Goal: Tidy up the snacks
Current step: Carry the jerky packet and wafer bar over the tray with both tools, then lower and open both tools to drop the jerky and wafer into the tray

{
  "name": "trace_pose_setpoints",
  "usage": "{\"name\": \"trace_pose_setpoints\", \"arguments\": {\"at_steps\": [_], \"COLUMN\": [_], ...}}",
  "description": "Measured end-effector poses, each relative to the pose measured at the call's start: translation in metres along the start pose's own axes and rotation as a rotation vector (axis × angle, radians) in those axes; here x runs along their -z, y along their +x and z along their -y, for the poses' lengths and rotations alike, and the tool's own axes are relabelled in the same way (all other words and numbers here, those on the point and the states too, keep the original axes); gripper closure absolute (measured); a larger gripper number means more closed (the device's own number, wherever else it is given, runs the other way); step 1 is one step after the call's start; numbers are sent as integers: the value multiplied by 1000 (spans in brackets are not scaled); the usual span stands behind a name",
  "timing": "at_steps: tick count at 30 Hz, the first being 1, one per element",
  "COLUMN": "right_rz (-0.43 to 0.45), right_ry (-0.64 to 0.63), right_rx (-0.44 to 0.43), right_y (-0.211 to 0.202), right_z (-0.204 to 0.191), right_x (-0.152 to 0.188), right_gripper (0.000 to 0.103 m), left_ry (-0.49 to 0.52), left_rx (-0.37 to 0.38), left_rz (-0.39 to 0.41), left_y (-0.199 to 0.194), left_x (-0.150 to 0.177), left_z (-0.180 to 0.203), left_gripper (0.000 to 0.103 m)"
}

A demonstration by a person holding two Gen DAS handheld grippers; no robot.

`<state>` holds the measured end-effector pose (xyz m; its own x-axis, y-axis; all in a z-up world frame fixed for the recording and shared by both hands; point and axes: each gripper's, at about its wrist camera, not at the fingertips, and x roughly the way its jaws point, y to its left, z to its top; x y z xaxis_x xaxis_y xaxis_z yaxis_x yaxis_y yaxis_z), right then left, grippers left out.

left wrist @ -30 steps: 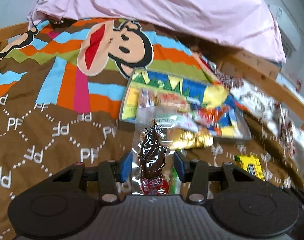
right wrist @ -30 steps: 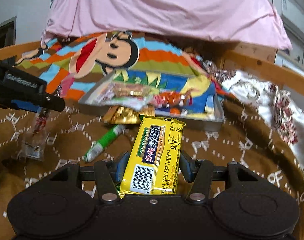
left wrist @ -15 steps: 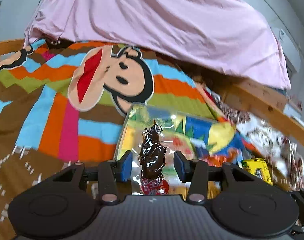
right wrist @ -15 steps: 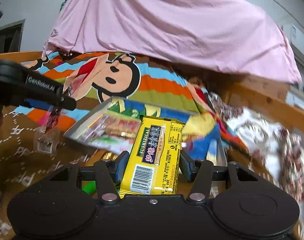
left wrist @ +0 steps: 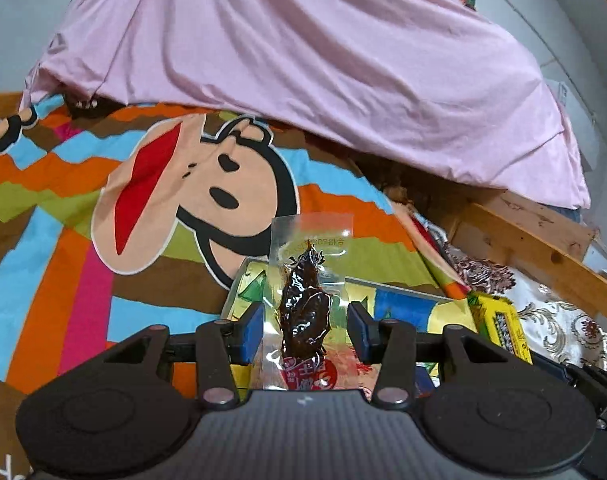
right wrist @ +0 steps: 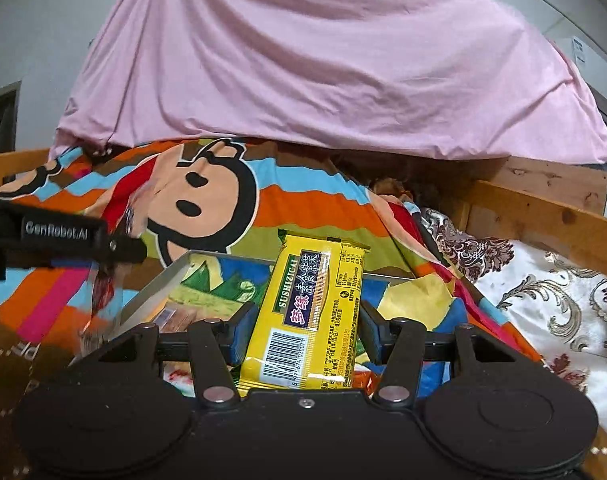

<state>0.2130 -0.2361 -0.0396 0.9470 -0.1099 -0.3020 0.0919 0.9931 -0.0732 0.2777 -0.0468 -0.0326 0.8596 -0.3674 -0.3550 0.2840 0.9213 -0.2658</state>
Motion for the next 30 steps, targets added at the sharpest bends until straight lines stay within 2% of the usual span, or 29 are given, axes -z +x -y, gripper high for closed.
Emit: {"name": "trace_pose_setpoints", "arguments": {"at_steps": [13, 30], "right_rz": [-54, -131], "right_ry": [63, 51], "right_rx": [15, 11], "right_y": [41, 57], "right_z": [1, -7], "right_x": [7, 22], "right_gripper": [48, 48], "left_ry": [34, 44], "left_rx": [-55, -57], "left_rz": [-66, -132], "left_y": [30, 48], "left_x": [-3, 7], "left_z": [0, -1], "left_gripper": [54, 54]}}
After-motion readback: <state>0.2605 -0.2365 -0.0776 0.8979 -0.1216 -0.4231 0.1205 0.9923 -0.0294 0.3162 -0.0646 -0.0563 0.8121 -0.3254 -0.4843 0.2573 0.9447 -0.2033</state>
